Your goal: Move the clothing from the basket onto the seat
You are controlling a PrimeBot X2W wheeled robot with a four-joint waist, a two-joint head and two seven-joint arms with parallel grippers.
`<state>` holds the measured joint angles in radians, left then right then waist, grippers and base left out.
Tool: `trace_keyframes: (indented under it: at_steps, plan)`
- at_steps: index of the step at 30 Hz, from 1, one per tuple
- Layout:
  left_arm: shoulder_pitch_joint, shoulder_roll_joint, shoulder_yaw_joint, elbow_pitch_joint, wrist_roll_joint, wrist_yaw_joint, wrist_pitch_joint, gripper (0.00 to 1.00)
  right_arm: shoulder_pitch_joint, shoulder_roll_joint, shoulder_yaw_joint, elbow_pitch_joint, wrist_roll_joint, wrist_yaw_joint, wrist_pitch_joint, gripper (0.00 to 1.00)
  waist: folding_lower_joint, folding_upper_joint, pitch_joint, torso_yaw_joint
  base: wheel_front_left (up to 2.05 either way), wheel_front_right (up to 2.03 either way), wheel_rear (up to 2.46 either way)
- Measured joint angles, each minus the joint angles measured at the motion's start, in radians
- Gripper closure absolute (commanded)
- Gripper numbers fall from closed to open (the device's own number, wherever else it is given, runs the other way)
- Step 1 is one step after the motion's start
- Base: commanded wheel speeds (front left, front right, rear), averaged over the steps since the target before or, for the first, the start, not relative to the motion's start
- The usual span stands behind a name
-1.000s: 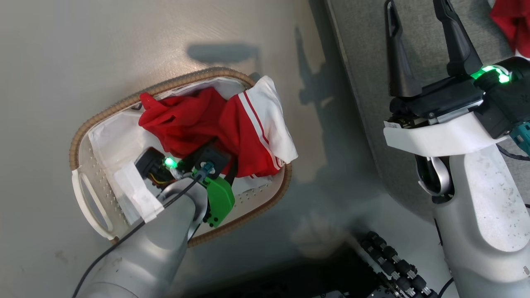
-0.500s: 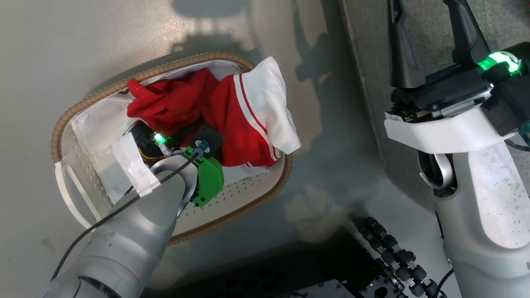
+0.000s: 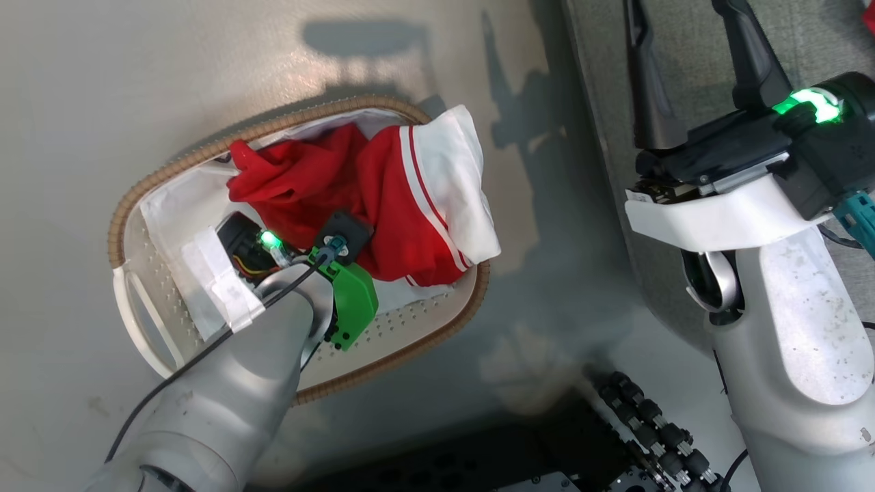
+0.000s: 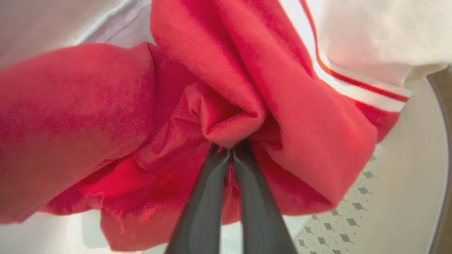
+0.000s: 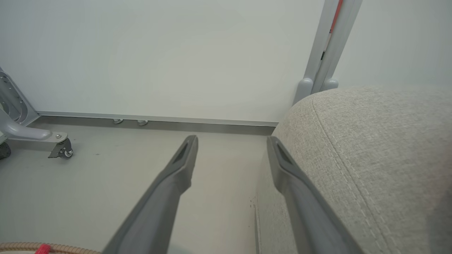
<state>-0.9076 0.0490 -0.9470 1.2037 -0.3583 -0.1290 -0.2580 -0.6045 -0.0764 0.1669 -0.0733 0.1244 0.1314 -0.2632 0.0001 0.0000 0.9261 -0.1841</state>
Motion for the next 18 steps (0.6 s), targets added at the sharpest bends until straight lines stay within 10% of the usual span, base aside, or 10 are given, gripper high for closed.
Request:
trace_keyframes:
  at_steps: [18]
  plan:
    - [0.292, 0.007, 0.190, -0.312, -0.021, 0.023, -0.006, 1.00, 0.134, -0.015, 0.054, 0.172, 0.009, 0.000, 0.000, 0.00, -0.0001, 0.0000, -0.306, 0.057, 0.00, 0.00, 0.00]
